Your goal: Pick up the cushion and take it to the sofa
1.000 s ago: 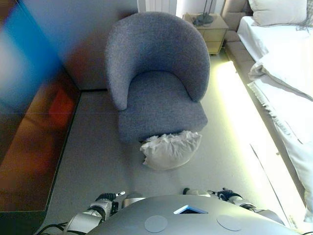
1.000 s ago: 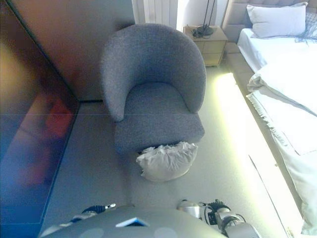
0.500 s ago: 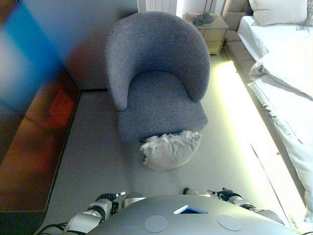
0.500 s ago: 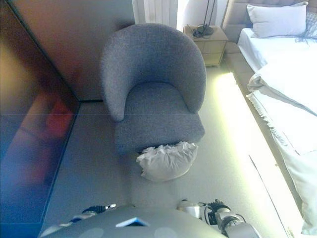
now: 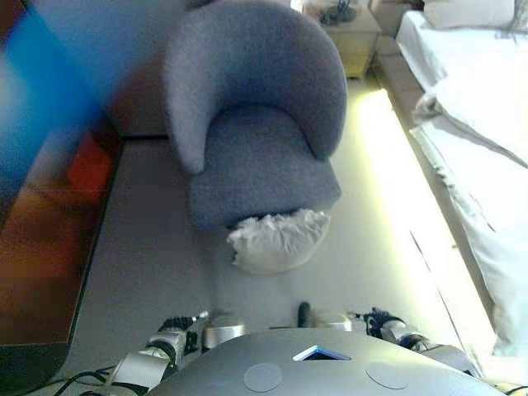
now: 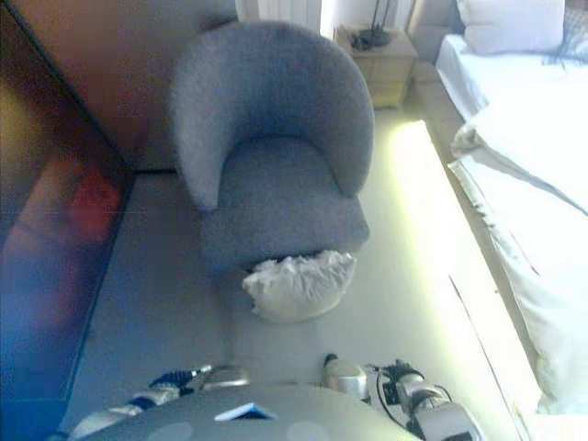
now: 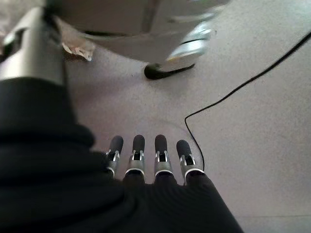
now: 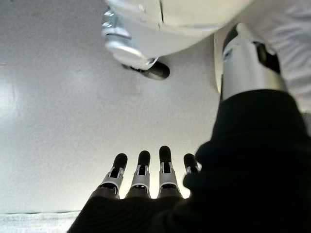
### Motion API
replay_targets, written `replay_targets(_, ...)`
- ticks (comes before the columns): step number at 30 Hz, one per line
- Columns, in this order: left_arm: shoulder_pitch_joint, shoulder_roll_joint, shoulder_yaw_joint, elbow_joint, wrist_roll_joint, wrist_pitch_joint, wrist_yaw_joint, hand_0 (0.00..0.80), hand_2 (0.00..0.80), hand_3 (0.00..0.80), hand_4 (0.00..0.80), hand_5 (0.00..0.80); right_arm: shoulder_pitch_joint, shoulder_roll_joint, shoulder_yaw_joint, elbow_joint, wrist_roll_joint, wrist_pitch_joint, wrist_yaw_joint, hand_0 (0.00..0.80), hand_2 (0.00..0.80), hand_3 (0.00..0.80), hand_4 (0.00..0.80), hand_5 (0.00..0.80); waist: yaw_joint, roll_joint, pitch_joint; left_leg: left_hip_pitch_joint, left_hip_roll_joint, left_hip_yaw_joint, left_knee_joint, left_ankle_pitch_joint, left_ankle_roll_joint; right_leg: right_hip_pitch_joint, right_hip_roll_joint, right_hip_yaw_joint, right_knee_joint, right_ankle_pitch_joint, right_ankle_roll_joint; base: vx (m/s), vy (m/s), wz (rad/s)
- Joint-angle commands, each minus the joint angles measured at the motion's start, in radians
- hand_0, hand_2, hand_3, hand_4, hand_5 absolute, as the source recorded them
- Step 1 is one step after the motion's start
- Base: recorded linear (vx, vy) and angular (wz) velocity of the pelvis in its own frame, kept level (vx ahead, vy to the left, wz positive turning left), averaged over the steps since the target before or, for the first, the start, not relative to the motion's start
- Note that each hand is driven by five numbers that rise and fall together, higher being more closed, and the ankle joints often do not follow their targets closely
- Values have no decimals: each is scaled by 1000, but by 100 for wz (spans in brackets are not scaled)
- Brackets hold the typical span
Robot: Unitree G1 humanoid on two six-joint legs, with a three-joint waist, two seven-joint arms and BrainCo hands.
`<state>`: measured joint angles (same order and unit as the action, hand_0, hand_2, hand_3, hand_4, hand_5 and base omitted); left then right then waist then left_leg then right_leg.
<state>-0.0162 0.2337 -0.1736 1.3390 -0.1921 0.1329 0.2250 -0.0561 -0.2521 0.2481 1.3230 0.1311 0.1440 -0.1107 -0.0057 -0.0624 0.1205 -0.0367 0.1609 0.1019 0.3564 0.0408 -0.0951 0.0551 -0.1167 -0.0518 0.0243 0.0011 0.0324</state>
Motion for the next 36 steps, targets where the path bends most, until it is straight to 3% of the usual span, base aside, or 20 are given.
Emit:
replay_targets(1, -1, -15, 3, 19, -17, -11, -7, 0, 0, 0, 0, 0, -34, -17, -4, 42, 3, 7, 12, 0, 0, 0, 0, 0, 29, 21, 31, -70, -42, 10, -131, 71, 36, 108, 82, 18, 2, -37, -16, 258, 58, -51)
replay_targets(5, 7, -23, -15, 20, 3, -17, -9, 0, 0, 0, 0, 0, -24, -18, -5, 45, 8, -5, 3, 0, 0, 0, 0, 0, 63, 50, 27, -112, -36, -17, -330, 197, -6, 207, 101, 65, -49, -80, -9, 316, 68, -70)
replay_targets(7, 10, -26, -21, 23, -15, -16, -8, 0, 0, 0, 0, 0, -22, -21, -6, 48, 2, 2, 2, 0, 0, 0, 0, 0, 72, 56, 22, -127, -33, -26, -357, 222, -14, 235, 100, 86, -51, -101, -9, 295, 76, -44)
replay_targets(11, 12, -32, -23, 28, -44, -9, -17, 0, 0, 0, 0, 0, -19, -20, -10, 59, -18, 14, -1, 0, 0, 0, 0, 0, 72, 55, 7, -127, -35, -38, -353, 179, -3, 246, 78, 108, -30, -127, -2, 276, 102, -5)
replay_targets(14, 1, -32, -31, 26, -38, 3, -15, 0, 0, 0, 0, 0, -12, -15, -22, 66, -29, 3, -6, 0, 0, 0, 0, 0, 57, 51, -8, -110, -40, -6, -342, 121, 18, 231, 57, 90, -5, -134, 8, 264, 133, -28)
replay_targets(18, -11, -16, -41, 18, -37, 10, -22, 0, 0, 0, 0, 0, -9, -5, -22, 57, -37, -6, -7, 0, 0, 0, 0, 0, 52, 43, -31, -100, -70, -5, -327, 83, 56, 203, 40, 80, 65, -139, 27, 272, 126, -30)
replay_targets(22, -30, 6, -47, 12, -8, 30, -34, 0, 0, 0, 0, 0, -15, 14, -24, 51, 10, -15, -32, 0, 0, 0, 0, 0, 49, 30, -47, -84, -104, -4, -328, 55, 103, 121, 33, 83, 285, -37, 87, 172, 63, -15)
replay_targets(24, -40, 22, -47, 14, -6, 31, -39, 0, 0, 0, 0, 0, -21, 22, -34, 35, 47, -22, -69, 0, 0, 0, 0, 0, 41, 44, -41, -48, -102, -2, -343, 39, 121, 19, 48, 66, 476, 38, 126, 133, 53, -1)
replay_targets(26, -44, 33, -38, 13, -16, 36, -37, 0, 0, 0, 0, 0, -25, 17, -44, 26, 58, -26, -81, 0, 0, 0, 0, 0, 31, 55, -34, -4, -97, 2, -363, 27, 124, -67, 51, 35, 546, 67, 132, 129, -1, -26)
replay_targets(31, -72, 40, -30, 24, -33, 56, -34, 0, 0, 0, 0, 0, -24, 3, -49, 15, 22, -22, -68, 0, 0, 0, 0, 0, -2, 50, -14, 85, -85, -9, -395, 0, 88, -129, -74, -28, 269, 67, 109, 168, -193, -11)
replay_targets(34, -85, 43, -34, 21, -54, 45, -26, 0, 0, 0, 0, 0, -22, -1, -37, 2, 11, -11, -63, 0, 0, 0, 0, 0, -32, 36, 8, 129, -47, -27, -407, -31, 51, -153, -153, 5, 76, 143, 131, 185, -314, 8)
replay_targets(36, -89, 47, -33, 17, -64, 32, -29, 0, 0, 0, 0, 0, -18, 3, -35, 5, 5, -11, -57, 0, 0, 0, 0, 0, -43, 34, 17, 156, -10, -28, -418, -41, 31, -154, -173, 20, 39, 168, 150, 154, -279, 10)
